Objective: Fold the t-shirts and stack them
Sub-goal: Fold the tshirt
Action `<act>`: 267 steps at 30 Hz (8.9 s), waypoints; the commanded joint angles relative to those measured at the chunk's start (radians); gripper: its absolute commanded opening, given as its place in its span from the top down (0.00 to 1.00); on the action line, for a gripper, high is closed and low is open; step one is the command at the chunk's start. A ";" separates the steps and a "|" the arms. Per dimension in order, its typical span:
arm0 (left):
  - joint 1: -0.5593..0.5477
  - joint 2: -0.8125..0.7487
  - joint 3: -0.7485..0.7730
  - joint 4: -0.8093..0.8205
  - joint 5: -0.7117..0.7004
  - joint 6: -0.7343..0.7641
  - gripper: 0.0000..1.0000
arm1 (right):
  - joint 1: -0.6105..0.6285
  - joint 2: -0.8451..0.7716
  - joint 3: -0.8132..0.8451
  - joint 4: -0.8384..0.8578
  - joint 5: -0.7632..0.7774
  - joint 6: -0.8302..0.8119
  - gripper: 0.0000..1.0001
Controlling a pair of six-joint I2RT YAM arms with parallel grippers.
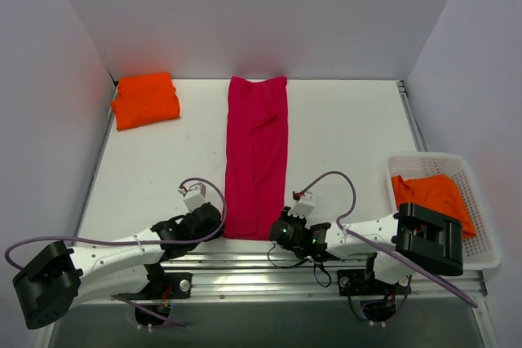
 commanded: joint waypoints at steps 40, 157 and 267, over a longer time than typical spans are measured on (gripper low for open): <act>0.452 0.693 0.915 0.038 0.259 0.346 0.92 | -0.669 0.460 0.906 -0.331 -0.193 -0.515 1.00; 0.879 1.092 1.576 -0.080 0.761 0.298 0.06 | -0.864 0.649 1.338 -0.263 -0.389 -0.557 0.00; 0.748 1.170 1.139 0.344 0.470 0.459 0.98 | -1.140 0.704 0.699 0.181 -0.664 -0.525 0.00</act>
